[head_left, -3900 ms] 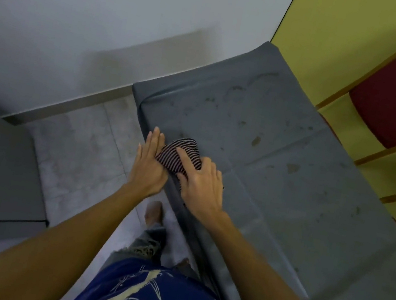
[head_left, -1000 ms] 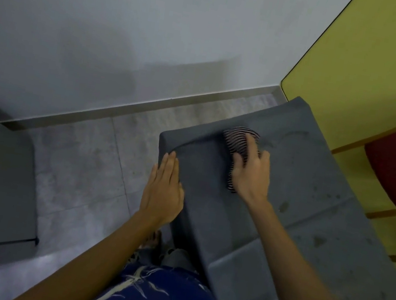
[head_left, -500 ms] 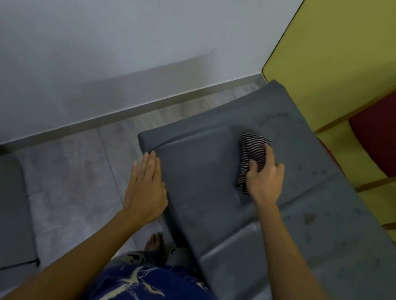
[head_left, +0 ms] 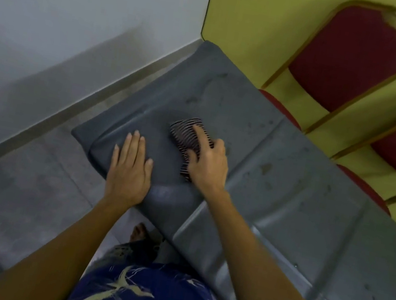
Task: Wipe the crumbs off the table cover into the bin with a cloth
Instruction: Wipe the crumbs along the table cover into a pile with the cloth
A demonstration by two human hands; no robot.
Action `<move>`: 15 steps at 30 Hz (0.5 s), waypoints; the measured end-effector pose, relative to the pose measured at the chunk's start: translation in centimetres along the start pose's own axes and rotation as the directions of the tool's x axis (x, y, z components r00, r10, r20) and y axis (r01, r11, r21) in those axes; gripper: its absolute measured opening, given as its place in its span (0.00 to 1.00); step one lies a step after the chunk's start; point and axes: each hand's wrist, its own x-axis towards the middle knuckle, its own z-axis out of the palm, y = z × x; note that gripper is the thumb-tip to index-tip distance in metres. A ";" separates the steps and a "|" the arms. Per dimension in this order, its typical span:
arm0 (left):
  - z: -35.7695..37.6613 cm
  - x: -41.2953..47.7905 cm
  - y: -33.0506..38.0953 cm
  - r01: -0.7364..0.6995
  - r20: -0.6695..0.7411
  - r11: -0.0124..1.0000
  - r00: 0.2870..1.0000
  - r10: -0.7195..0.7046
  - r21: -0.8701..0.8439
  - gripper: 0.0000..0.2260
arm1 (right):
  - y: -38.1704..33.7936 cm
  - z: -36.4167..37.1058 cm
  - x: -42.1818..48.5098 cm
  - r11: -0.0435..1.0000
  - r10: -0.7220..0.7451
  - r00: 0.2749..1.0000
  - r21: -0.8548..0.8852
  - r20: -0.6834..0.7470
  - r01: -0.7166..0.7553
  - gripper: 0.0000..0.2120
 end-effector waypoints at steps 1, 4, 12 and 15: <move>0.1 0.1 0.1 0.000 0.000 1.000 1.000 0.000 -0.007 0.28 | 2.2 -1.0 0.3 0.998 0.057 0.998 -0.008 -0.041 -0.057 0.30; 0.1 0.2 0.1 0.027 0.037 1.000 0.999 -0.026 -0.015 0.27 | 7.3 -3.9 0.5 0.950 0.312 0.940 0.042 -0.138 -0.309 0.29; 0.5 2.1 7.1 0.017 0.100 0.998 0.995 -0.012 -0.053 0.32 | -2.7 -0.9 -3.2 0.983 0.160 0.979 0.108 -0.125 -0.147 0.29; 1.4 2.2 6.9 -0.011 0.125 1.000 0.992 0.011 0.003 0.35 | -2.3 -0.5 -3.9 0.997 0.048 0.999 -0.065 -0.025 -0.050 0.29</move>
